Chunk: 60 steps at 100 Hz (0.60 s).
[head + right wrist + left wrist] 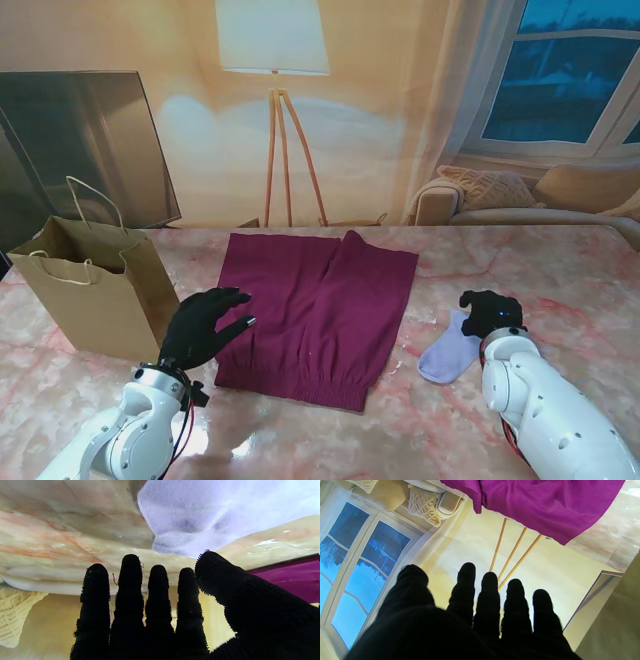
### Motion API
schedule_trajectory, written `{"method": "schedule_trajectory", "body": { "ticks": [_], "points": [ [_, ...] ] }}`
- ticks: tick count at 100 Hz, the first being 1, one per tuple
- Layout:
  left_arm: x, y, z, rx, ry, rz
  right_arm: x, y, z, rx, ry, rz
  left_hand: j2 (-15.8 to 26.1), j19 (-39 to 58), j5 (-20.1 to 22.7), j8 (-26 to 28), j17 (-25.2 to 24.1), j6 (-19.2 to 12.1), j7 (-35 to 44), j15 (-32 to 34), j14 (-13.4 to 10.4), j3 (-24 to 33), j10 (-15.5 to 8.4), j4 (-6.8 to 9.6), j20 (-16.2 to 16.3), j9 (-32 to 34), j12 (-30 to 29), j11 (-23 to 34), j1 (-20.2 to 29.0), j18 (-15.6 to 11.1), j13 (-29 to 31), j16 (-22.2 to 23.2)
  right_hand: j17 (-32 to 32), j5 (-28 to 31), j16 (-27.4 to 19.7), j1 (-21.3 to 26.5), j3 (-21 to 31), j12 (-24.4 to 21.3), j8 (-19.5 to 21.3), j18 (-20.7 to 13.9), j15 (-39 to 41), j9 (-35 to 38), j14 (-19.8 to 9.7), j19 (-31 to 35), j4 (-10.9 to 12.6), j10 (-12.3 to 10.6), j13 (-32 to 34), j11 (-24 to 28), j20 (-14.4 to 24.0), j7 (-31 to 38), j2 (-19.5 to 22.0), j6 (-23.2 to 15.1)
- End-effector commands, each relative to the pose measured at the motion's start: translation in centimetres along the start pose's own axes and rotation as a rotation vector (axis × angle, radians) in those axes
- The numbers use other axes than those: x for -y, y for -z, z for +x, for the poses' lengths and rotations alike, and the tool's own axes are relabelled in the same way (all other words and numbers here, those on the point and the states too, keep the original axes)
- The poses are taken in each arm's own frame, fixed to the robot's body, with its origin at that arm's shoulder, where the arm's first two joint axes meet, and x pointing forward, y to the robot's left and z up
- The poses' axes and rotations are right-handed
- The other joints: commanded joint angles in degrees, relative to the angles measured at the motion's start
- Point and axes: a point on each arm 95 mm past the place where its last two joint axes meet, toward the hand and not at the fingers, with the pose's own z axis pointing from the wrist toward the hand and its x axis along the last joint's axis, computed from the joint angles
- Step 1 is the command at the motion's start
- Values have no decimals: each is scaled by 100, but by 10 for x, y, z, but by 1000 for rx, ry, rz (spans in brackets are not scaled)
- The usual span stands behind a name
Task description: Fold the socks and the shorts into the kraft paper bag
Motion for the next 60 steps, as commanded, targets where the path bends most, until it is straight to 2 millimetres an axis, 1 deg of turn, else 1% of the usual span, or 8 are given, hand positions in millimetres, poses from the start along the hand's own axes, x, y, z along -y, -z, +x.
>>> {"method": "schedule_trajectory", "body": {
  "ticks": [1,13,20,27,38,47,54,60],
  "points": [
    [-2,1,0,-1,10,-2,5,-1,6,4,-5,8,175,-20,2,22,-50,-50,-9,-42,-145,-139,104,256,-67,-197,-38,-57,130,-105,-77,-39,31,-289,322,-28,232,142,-82,78,347,-15,-2,345,-258,-122,129,240,342,92,-218,-6],
    [-2,1,0,2,11,5,11,-7,6,24,17,27,172,-20,27,27,-46,-54,4,-41,-147,-140,105,256,-69,-193,-39,-56,134,-101,-70,-39,79,-482,832,-23,262,370,-227,32,1025,-27,-19,601,-254,-195,59,765,651,105,-180,127],
    [-2,2,0,2,13,5,12,-9,8,31,14,37,176,-24,28,29,-52,-68,6,-47,-143,-141,93,255,-72,-202,-41,-59,133,-105,-82,-40,124,-431,1206,74,307,900,-284,29,1593,123,-45,743,-237,-324,96,1461,769,195,-106,131],
    [-3,2,0,3,12,2,13,-10,9,37,18,39,176,-28,50,34,-55,-77,19,-47,-163,-140,87,256,-75,-209,-44,-62,137,-110,-81,-41,178,-350,1691,279,203,1851,-320,80,2303,335,-89,940,-968,-461,173,2104,902,252,-429,119],
    [-4,2,0,3,17,-4,14,-12,11,45,35,31,177,-39,96,44,-62,-109,45,-54,-179,-140,86,255,-82,-217,-47,-61,141,-113,-88,-45,310,179,2201,372,132,2980,-169,223,3158,768,-231,1394,-1250,-693,406,2843,1146,534,-917,-76],
    [-5,3,-1,3,19,-7,13,-13,11,58,44,23,180,-45,125,51,-64,-130,62,-57,-188,-141,62,254,-88,-218,-50,-60,142,-115,-86,-50,312,1128,2410,202,123,3704,654,282,3519,1023,-257,1635,-1228,-821,463,3118,1282,1361,-1281,-882],
    [-6,3,-1,4,22,-9,13,-13,11,66,45,11,184,-63,139,56,-81,-150,72,-65,-200,-143,59,253,-98,-230,-54,-62,142,-112,-101,-55,243,1466,2470,334,-64,3917,1298,300,3580,1006,-244,1697,-1506,-821,390,3122,1326,2474,-1582,-1880],
    [-6,3,-1,5,23,-10,13,-13,10,68,46,9,174,-65,153,59,-72,-140,80,-64,-189,-142,77,253,-101,-225,-55,-58,150,-105,-97,-56,87,1746,2437,318,-103,3933,1817,274,3398,727,-196,1586,-1533,-731,137,2865,1297,2558,-1623,-2040]
  ]
}}
